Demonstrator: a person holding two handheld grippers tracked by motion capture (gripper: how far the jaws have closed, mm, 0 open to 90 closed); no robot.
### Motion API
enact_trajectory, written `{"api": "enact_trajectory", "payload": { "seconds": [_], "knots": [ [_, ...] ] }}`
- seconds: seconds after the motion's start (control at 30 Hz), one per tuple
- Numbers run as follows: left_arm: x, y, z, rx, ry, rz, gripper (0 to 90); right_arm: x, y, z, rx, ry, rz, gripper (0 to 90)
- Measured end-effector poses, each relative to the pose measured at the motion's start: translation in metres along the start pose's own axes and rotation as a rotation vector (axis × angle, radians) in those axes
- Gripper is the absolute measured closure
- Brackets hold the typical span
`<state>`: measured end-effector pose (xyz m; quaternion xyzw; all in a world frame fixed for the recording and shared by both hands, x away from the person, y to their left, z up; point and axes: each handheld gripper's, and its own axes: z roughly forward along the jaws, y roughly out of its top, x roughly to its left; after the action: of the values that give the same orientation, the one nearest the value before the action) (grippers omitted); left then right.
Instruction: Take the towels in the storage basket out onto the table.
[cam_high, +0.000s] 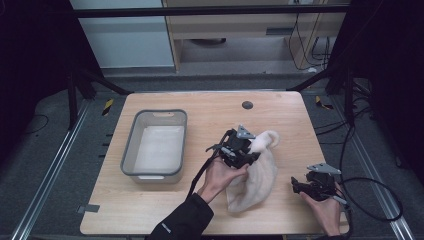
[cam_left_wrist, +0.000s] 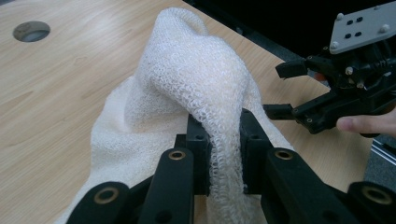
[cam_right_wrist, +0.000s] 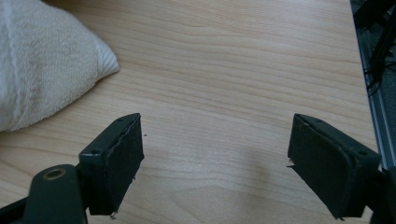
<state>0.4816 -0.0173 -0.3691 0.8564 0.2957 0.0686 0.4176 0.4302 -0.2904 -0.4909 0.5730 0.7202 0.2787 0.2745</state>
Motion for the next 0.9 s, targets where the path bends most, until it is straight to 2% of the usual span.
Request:
{"api": "enact_trajectory", "payload": {
  "seconds": [0.23,0.33,0.37,0.4,0.53,0.57,0.73,0.77,0.8,0.9],
  "knots": [
    [-0.010,-0.002,0.010,0.015,-0.001,0.020,74.0,-0.003,-0.002,0.000,0.018,-0.024,0.007,23.7],
    [-0.014,-0.003,0.014,0.019,-0.009,0.028,71.9,-0.006,-0.001,-0.002,0.014,-0.040,0.035,26.6],
    [-0.016,-0.004,0.016,0.018,-0.014,0.027,71.2,-0.008,-0.002,-0.002,0.010,-0.044,0.025,27.8],
    [-0.017,-0.004,0.017,0.022,-0.019,0.031,70.0,-0.008,-0.002,-0.003,0.015,-0.038,0.037,29.0],
    [-0.022,-0.004,0.020,0.019,-0.033,0.041,63.0,-0.008,-0.002,-0.002,0.018,-0.042,0.017,32.2],
    [-0.023,-0.004,0.020,0.016,-0.039,0.046,60.9,-0.007,-0.001,-0.003,0.023,-0.036,0.030,32.5],
    [-0.024,-0.003,0.011,-0.016,-0.068,0.052,47.3,-0.007,-0.002,-0.003,0.032,-0.041,0.035,33.6],
    [-0.024,-0.003,0.011,-0.016,-0.068,0.052,45.0,-0.007,-0.002,-0.003,0.032,-0.041,0.035,33.6],
    [-0.024,-0.002,0.004,-0.030,-0.062,0.055,42.5,-0.009,-0.002,-0.002,0.032,-0.047,0.020,33.7],
    [-0.021,-0.002,-0.009,-0.043,-0.046,0.065,38.6,-0.008,-0.002,-0.003,0.038,-0.042,0.042,33.8]
  ]
}}
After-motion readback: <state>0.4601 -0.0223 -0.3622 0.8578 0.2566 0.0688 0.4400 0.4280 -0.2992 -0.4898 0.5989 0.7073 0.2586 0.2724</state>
